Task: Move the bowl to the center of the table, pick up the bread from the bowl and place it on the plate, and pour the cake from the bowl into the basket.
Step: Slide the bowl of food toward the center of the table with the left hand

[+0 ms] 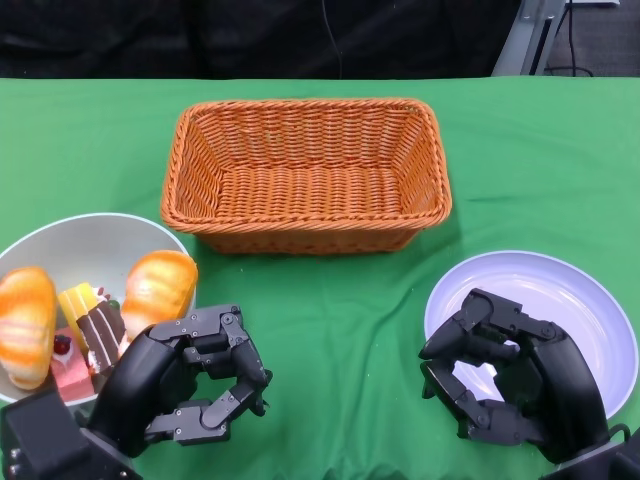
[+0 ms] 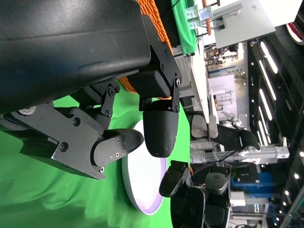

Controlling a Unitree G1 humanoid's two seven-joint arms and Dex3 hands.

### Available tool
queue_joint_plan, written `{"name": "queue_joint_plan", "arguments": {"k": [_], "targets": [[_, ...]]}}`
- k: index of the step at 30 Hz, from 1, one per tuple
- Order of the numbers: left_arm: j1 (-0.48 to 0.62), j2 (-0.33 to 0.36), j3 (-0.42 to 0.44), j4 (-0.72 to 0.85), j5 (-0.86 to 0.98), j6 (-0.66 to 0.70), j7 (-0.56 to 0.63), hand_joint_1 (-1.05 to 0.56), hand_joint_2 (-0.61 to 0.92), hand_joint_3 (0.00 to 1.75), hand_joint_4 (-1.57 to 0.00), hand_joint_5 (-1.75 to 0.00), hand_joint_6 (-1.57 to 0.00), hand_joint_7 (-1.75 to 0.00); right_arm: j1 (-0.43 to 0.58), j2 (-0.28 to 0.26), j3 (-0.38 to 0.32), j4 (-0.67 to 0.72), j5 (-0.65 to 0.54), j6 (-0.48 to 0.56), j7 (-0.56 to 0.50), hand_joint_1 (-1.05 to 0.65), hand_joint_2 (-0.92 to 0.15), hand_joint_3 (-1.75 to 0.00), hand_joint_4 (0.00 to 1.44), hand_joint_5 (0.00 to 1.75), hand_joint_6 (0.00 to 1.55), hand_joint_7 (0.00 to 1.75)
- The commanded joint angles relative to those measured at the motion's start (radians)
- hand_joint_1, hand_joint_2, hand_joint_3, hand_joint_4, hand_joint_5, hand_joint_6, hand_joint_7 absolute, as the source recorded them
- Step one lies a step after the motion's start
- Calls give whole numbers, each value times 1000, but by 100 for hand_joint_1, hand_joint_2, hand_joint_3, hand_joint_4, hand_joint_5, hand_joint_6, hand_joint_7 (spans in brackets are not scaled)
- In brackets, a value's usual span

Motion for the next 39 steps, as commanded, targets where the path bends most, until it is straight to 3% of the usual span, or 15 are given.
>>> {"name": "queue_joint_plan", "arguments": {"k": [1,18,25,34,37,39], "targets": [[6,9,7,11,-3,-12,7,-7,69,83,-76,-157,-76,-137,7,-10,-11,0,8,-10,-2,-15,-55,-84,77,151,72,121],[-8,8,6,46,-14,-38,-3,-10,69,81,-77,-155,-77,-136,-1,-10,-12,20,17,-19,8,-16,-53,-87,76,152,72,120],[-6,5,5,46,-18,-35,-4,-8,63,92,-77,-156,-77,-137,0,-12,-12,25,18,-22,9,-17,-54,-86,77,151,72,122],[-9,4,7,57,-19,-49,-4,-10,67,84,-77,-156,-77,-137,-1,-10,-11,31,13,-25,3,-15,-53,-89,77,152,71,123],[4,18,-6,-16,-62,-6,-46,-11,68,81,-77,-155,-77,-136,-4,-7,-12,41,18,-33,7,-15,-53,-89,76,152,71,123],[21,34,-21,-120,-124,65,-95,-20,74,59,-77,-130,-82,-100,-8,-7,-13,51,17,-42,6,-16,-53,-89,77,152,71,123]]}}
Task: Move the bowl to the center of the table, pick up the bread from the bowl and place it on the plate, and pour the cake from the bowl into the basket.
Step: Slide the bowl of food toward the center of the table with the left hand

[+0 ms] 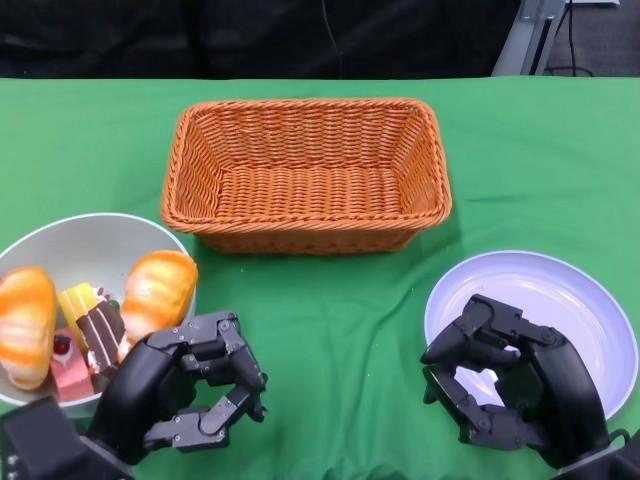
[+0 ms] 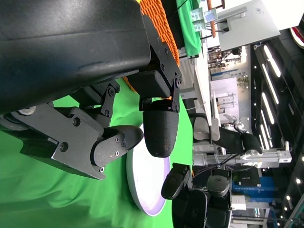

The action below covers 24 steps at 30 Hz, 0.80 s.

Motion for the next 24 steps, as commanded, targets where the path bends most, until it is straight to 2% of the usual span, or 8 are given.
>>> {"name": "queue_joint_plan", "arguments": {"k": [1,3,5,8,11,15,19,24], "targets": [[19,40,-14,-174,-86,74,-69,-21,76,54,-78,-125,-84,-91,-9,-7,-12,15,10,-20,3,-16,-53,-88,77,152,71,123],[32,59,-11,-278,-101,78,-77,-29,84,33,-83,-95,-94,-49,-10,-8,-11,16,8,-16,3,-16,-54,-88,76,152,70,122],[43,94,3,-396,-126,96,-83,-44,90,21,-80,-48,-86,-13,-12,-6,-11,20,1,-18,-2,-15,-53,-87,76,153,70,123],[59,168,38,-532,-215,199,-95,-58,92,18,-67,-13,-67,-1,-18,-3,-12,33,8,-25,5,-15,-54,-87,76,153,70,123],[73,208,81,-607,-269,260,-84,-67,92,19,-54,-2,-54,0,-19,-1,-11,36,4,-25,3,-15,-53,-87,76,153,71,122],[54,200,160,-607,-246,210,-41,-75,92,22,-47,0,-47,0,-22,0,-11,44,6,-27,5,-15,-54,-87,76,153,71,122],[-26,210,252,-455,-227,148,-15,-74,92,21,-44,0,-49,-1,-24,2,-11,49,6,-29,6,-14,-54,-87,76,153,71,122],[-139,237,361,-196,-132,67,99,-72,92,22,-47,-1,-48,0,-24,11,-14,52,15,-28,5,-13,-53,-88,77,153,72,122]]}}
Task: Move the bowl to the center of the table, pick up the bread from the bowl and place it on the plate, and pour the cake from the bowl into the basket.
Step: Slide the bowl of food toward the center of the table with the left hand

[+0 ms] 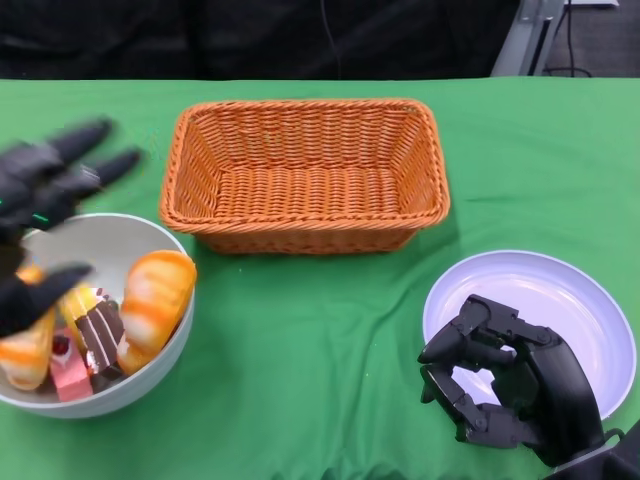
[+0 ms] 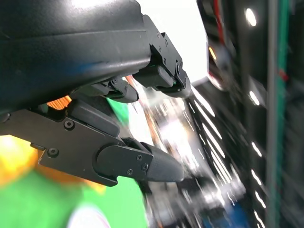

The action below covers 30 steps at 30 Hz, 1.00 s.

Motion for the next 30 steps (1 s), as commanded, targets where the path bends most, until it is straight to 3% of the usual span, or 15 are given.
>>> {"name": "queue_joint_plan", "arguments": {"k": [1,6,11,21,30], "targets": [[-65,29,64,150,42,-64,65,-71,92,24,-48,-2,-48,0,-4,-2,-10,10,15,-13,2,-13,-53,-88,77,153,72,122],[-156,31,140,361,92,-181,183,-72,92,29,-54,-4,-52,-2,-4,-5,-10,7,10,-11,0,-14,-53,-88,76,155,71,123],[-226,76,183,564,96,-198,226,-70,92,30,-54,-3,-52,-1,-9,-7,-11,23,4,-24,1,-14,-54,-88,76,155,70,125],[-276,162,110,880,249,-202,292,-68,92,37,-50,0,-47,0,-3,-5,-8,16,2,-27,-2,-14,-53,-87,76,154,71,124],[-305,144,82,971,253,-82,295,-67,92,35,-49,-1,-47,-1,-5,-3,-8,14,5,-26,1,-14,-54,-88,76,154,70,124]]}}
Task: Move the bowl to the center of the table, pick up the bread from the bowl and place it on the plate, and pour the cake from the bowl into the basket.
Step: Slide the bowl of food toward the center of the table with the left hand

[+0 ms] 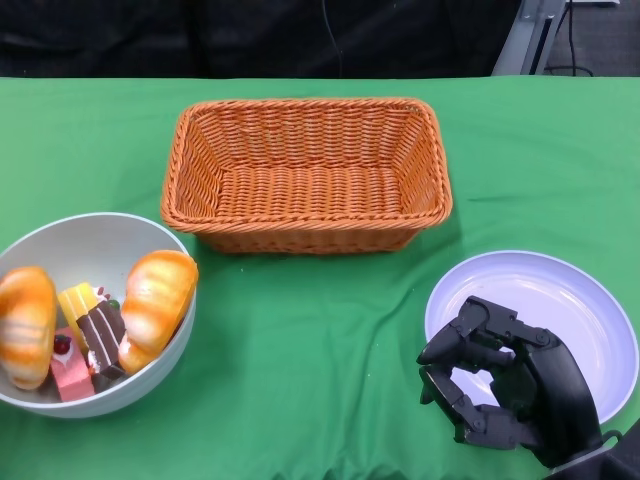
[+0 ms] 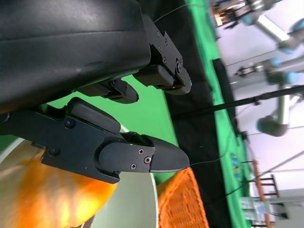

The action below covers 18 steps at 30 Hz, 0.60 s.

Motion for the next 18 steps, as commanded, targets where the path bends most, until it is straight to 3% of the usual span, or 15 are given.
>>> {"name": "queue_joint_plan", "arguments": {"k": [1,18], "targets": [[-23,5,-3,15,-7,48,17,-67,92,34,-49,-1,-47,-1,1,-6,-5,-11,10,-4,0,-14,-54,-88,76,154,70,124],[-32,-34,5,-3,-69,248,-9,-63,92,39,-52,-2,-46,-1,1,-4,-1,-3,-3,-11,-2,-13,-54,-88,76,153,70,124]]}}
